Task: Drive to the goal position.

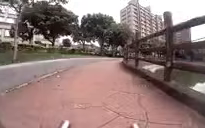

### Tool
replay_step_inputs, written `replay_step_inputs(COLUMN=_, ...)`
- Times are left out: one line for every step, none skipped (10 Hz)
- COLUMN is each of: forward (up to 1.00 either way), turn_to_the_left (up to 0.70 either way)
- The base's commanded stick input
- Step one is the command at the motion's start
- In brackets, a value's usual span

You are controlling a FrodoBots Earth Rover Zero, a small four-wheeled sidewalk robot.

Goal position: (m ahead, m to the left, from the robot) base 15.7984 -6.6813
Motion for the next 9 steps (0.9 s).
replay_step_inputs(forward=1.0, turn_to_the_left=0.0)
replay_step_inputs(forward=1.0, turn_to_the_left=0.0)
replay_step_inputs(forward=1.0, turn_to_the_left=0.0)
replay_step_inputs(forward=1.0, turn_to_the_left=0.0)
replay_step_inputs(forward=1.0, turn_to_the_left=0.0)
replay_step_inputs(forward=1.0, turn_to_the_left=0.0)
replay_step_inputs(forward=1.0, turn_to_the_left=0.0)
replay_step_inputs(forward=1.0, turn_to_the_left=0.0)
replay_step_inputs(forward=1.0, turn_to_the_left=0.0)
